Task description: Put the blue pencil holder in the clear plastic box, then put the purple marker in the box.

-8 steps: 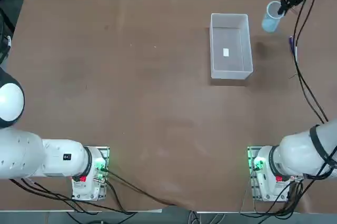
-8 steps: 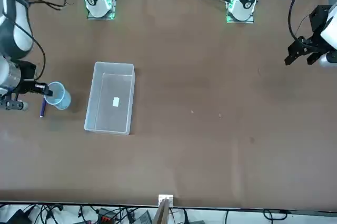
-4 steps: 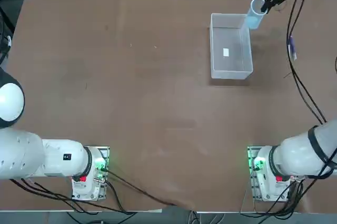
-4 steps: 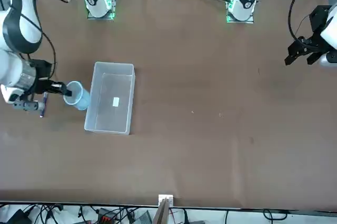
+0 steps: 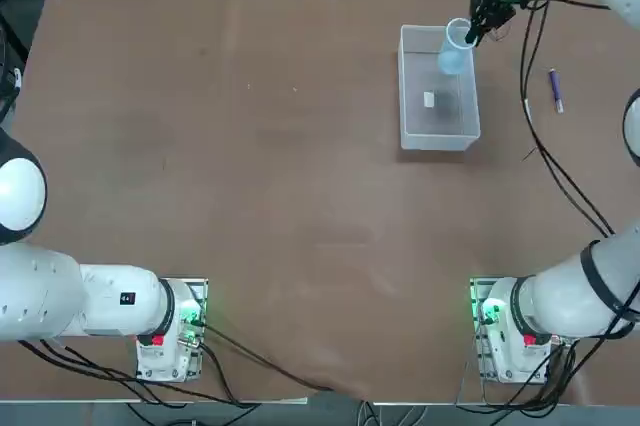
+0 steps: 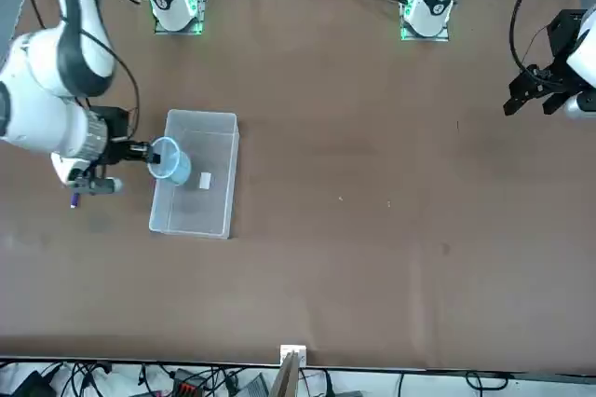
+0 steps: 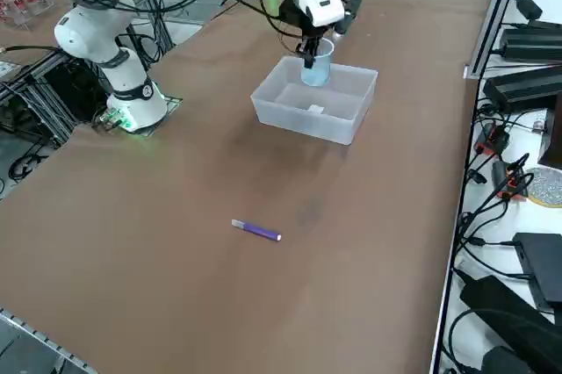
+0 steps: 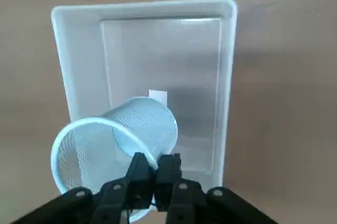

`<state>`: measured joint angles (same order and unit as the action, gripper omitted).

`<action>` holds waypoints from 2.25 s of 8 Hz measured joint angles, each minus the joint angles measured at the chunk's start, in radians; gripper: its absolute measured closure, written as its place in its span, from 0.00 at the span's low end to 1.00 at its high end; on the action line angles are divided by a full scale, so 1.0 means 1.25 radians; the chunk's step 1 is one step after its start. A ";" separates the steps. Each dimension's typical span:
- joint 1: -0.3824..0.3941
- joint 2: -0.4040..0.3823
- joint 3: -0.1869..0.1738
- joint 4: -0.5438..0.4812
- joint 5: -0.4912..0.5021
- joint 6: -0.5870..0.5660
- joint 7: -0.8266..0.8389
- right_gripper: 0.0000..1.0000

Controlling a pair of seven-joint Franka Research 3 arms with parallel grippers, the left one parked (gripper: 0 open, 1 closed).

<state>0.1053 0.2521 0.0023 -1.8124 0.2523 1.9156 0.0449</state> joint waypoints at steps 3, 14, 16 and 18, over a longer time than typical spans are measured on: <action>0.052 0.016 0.000 -0.084 0.002 0.140 0.006 0.95; 0.127 0.092 0.000 -0.119 0.003 0.245 0.099 0.95; 0.127 0.106 0.000 -0.119 0.016 0.257 0.101 0.95; 0.128 0.113 0.000 -0.119 0.020 0.263 0.101 0.95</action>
<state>0.2648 0.3935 0.0028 -1.9608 0.2777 2.2448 0.1717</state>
